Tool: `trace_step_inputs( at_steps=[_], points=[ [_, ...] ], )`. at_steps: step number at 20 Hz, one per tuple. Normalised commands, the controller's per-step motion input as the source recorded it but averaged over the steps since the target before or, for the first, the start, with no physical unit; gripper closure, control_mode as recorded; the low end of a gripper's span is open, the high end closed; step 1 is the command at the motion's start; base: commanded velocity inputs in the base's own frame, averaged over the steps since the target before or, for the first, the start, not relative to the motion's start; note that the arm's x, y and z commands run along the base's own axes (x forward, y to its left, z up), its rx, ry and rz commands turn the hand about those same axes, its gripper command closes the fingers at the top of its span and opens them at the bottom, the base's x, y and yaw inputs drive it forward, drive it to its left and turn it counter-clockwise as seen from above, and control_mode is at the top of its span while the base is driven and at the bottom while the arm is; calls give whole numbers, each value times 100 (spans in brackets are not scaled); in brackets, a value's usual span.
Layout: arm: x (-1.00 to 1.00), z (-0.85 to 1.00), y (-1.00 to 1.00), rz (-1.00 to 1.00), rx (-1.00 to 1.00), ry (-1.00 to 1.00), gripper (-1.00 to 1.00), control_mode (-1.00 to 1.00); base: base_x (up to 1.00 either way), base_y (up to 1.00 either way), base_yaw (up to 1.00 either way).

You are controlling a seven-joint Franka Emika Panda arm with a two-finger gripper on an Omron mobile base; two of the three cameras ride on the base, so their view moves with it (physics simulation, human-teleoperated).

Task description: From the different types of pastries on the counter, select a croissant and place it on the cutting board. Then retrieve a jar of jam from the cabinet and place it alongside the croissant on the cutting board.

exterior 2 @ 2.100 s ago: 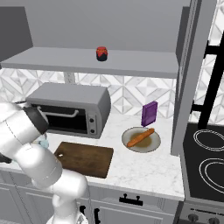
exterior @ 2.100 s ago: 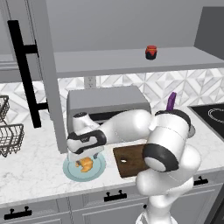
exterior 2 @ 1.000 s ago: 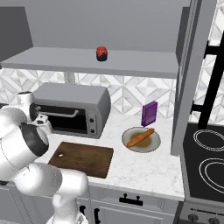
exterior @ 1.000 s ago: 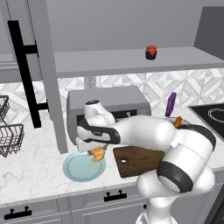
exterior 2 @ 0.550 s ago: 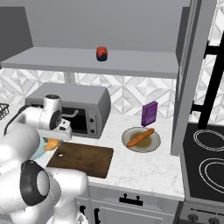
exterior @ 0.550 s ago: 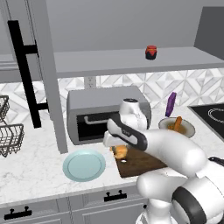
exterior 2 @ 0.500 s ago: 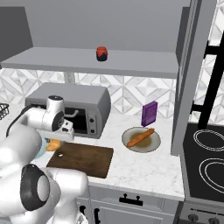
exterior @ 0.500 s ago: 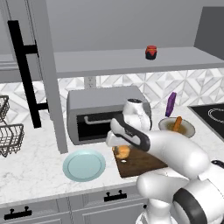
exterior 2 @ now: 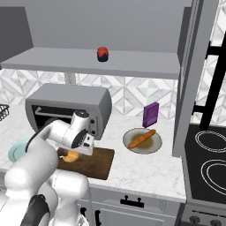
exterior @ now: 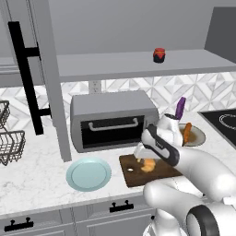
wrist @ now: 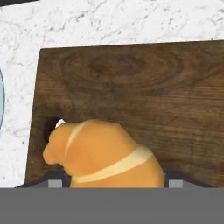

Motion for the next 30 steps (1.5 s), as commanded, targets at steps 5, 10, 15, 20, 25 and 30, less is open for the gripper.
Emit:
trace_step_inputs(
  at_steps=[5, 10, 15, 20, 25, 30],
  points=[
    [2, -35, -3, 0, 0, 0, 100, -100, 0, 0, 0],
    [0, -8, 9, 0, 0, 0, -100, -100, 0, 0, 0],
    [0, 0, 0, 0, 0, 0, -100, -100, 0, 0, 0],
    [-11, 20, 0, 0, 0, -1, -100, -100, 0, 0, 0],
    [-44, 87, -31, -1, 0, -17, -100, -100, 0, 0, 0],
    [-46, 96, -44, -3, 0, -23, -100, -100, 0, 0, 0]
  ],
)
